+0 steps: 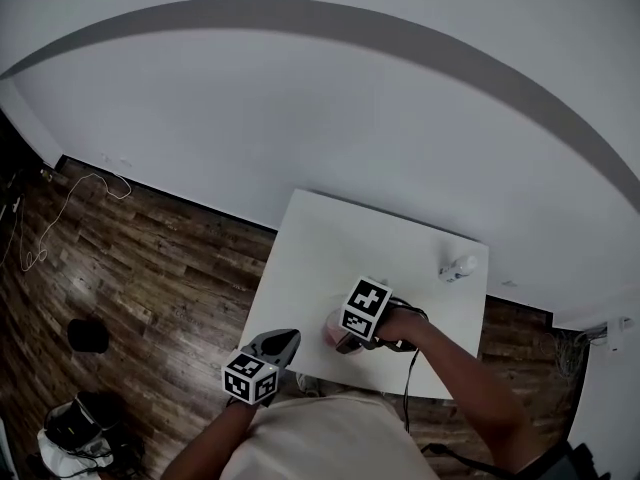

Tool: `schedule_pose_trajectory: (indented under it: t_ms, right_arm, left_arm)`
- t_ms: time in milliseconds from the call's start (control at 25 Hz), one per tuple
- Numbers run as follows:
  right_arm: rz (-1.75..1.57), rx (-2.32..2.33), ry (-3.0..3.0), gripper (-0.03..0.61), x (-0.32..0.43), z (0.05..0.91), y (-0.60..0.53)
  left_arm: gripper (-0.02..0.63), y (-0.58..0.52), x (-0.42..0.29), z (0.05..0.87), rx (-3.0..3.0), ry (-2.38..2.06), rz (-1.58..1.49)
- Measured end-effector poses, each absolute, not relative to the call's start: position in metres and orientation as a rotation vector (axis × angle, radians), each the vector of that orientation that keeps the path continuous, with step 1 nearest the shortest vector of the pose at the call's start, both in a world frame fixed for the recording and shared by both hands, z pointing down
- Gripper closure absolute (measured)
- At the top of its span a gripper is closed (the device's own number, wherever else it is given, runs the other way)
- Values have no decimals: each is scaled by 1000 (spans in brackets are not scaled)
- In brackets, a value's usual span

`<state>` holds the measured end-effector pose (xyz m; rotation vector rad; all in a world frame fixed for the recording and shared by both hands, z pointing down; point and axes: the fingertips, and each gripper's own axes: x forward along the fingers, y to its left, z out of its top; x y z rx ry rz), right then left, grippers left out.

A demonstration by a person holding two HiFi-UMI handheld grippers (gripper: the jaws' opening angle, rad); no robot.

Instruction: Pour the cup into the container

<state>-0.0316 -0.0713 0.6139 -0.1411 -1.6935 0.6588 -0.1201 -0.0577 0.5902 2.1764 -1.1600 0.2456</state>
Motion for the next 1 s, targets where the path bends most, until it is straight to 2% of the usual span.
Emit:
schedule_pose_trajectory:
  t_ms: [1000]
  right_arm:
    - [764,116,-2033,213,-24,565,-81]
  left_arm:
    - [603,-74,-109,552,2203,-1164,147]
